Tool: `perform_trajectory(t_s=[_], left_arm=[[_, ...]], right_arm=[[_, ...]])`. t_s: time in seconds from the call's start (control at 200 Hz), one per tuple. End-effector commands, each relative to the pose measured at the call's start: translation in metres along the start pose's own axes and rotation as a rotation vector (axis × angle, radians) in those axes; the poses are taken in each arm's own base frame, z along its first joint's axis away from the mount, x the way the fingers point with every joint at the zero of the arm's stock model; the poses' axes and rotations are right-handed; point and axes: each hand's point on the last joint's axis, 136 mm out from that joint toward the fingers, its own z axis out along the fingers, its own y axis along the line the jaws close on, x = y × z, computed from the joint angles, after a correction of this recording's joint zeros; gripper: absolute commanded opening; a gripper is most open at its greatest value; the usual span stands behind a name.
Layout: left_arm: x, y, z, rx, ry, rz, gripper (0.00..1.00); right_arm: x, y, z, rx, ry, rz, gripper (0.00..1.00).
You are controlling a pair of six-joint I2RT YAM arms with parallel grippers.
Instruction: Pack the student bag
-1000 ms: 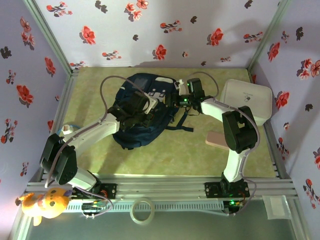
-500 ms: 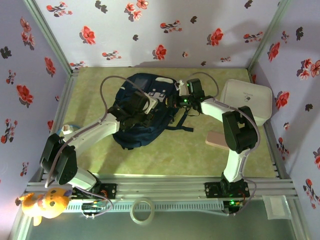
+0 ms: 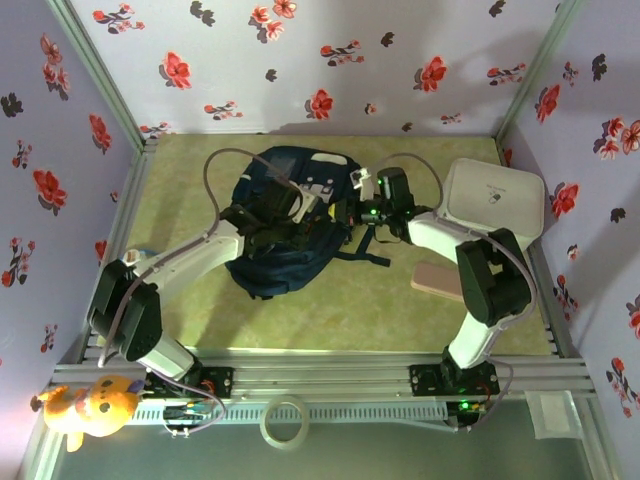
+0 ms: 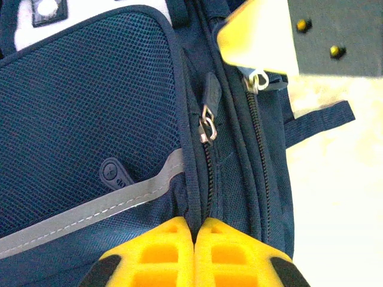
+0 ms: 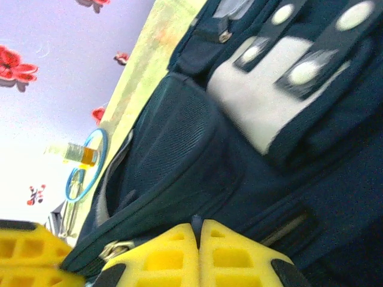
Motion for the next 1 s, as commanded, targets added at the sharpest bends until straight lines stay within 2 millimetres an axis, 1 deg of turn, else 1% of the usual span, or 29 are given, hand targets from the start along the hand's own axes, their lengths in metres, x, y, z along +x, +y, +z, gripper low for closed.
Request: perform_trajectory(t_s=[0.0, 0.135, 0.195, 0.26, 0.385, 0.525, 0.625, 0.715, 0.845, 0.995], left_arm=[[-0.047, -0.001, -0.008, 0.024, -0.139, -0.045, 0.0], [-0.056, -0.003, -0.002, 0.039, -0.152, -0.057, 0.0], [-0.059, -0.004, 0.002, 0.047, -0.154, -0.066, 0.0], [-0.062, -0.005, 0.005, 0.056, -0.157, -0.072, 0.0], [-0.065, -0.005, 0.01, 0.07, -0.152, -0.08, 0.0], [-0.068, -0.009, 0.013, 0.099, -0.139, -0.097, 0.0], [-0.069, -0.003, 0.019, 0.093, -0.121, -0.134, 0.0], [-0.07, 0.0, 0.026, 0.107, -0.1, -0.174, 0.0], [-0.075, -0.003, 0.031, 0.148, -0.086, -0.203, 0.0], [-0.083, -0.007, 0.032, 0.178, -0.093, -0.203, 0.0]], right_arm=[[0.007, 0.03, -0.006, -0.08, -0.009, -0.005, 0.0], [0.015, 0.043, -0.011, -0.101, -0.042, 0.012, 0.0], [0.022, 0.043, -0.013, -0.093, -0.044, 0.019, 0.0], [0.026, 0.039, -0.014, -0.069, -0.053, 0.024, 0.01], [0.03, 0.03, -0.016, -0.026, -0.065, 0.019, 0.02], [0.04, 0.038, -0.015, -0.028, -0.047, -0.019, 0.03], [0.047, 0.034, -0.015, -0.011, -0.03, -0.019, 0.03], [0.051, 0.036, -0.016, -0.026, -0.022, -0.02, 0.03], [0.058, 0.042, -0.014, -0.044, -0.013, -0.038, 0.03], [0.067, 0.048, -0.008, -0.057, 0.001, -0.052, 0.03]])
